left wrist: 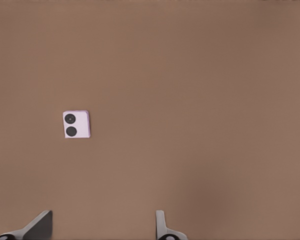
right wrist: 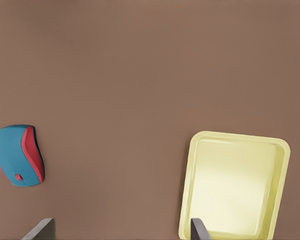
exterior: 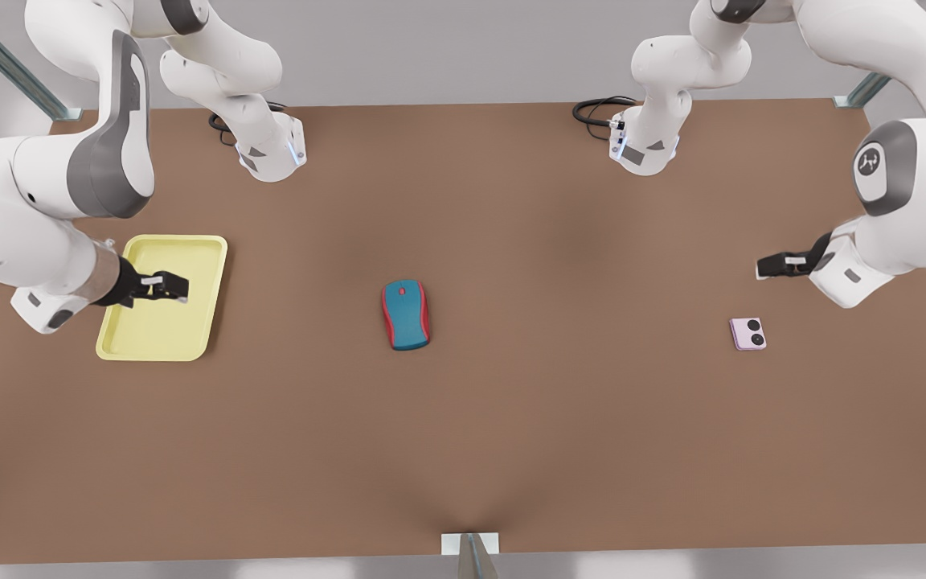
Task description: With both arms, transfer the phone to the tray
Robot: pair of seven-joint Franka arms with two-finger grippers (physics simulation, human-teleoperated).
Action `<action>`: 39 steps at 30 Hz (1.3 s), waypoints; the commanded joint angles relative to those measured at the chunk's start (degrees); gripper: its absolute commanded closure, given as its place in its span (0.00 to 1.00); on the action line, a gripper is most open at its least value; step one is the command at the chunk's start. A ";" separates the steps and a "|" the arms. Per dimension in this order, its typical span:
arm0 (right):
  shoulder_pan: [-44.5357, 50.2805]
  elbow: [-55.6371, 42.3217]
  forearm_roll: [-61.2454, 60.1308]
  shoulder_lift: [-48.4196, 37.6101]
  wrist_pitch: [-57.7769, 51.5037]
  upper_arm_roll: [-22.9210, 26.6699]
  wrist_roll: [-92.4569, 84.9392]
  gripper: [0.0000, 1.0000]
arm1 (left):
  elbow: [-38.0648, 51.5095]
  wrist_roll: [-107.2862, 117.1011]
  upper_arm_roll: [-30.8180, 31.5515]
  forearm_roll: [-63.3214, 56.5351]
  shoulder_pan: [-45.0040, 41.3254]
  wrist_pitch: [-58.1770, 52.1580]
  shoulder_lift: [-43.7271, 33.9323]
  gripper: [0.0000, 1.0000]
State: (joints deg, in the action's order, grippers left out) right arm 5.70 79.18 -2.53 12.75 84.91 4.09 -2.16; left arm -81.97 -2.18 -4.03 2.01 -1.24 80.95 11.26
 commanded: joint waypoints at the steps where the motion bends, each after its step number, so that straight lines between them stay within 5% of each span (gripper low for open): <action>1: 0.10 -0.08 -0.02 -0.09 4.30 -0.04 -1.27 0.00 | -0.29 1.21 -0.01 -1.22 0.00 3.08 0.08 0.00; 3: 0.10 -0.08 -0.02 -0.09 4.38 -0.04 -1.18 0.00 | -2.67 2.80 -2.21 -1.57 0.18 4.22 3.76 0.00; 8: 0.10 -0.08 -0.02 -0.09 4.38 -0.04 -1.18 0.00 | -24.11 -1.15 -2.48 -0.96 4.66 43.23 11.68 0.00; 11: 0.10 0.01 -0.02 0.00 4.47 -0.04 -1.18 0.00 | -27.63 -5.46 -2.65 -0.78 8.70 50.88 14.23 0.00; 22: 0.10 0.01 -0.02 0.79 5.26 -0.04 -1.27 0.00 | -31.23 -27.79 -2.48 -1.49 11.96 54.05 18.45 0.00; 39: 0.01 0.27 -0.02 1.05 5.26 -0.04 -1.27 0.00 | -29.91 -16.72 -2.48 -0.87 11.43 55.55 23.37 0.00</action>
State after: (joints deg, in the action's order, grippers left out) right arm 5.71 79.47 -2.52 13.84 90.14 4.03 -3.24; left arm -111.89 -19.04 -6.50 1.18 10.19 135.91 34.59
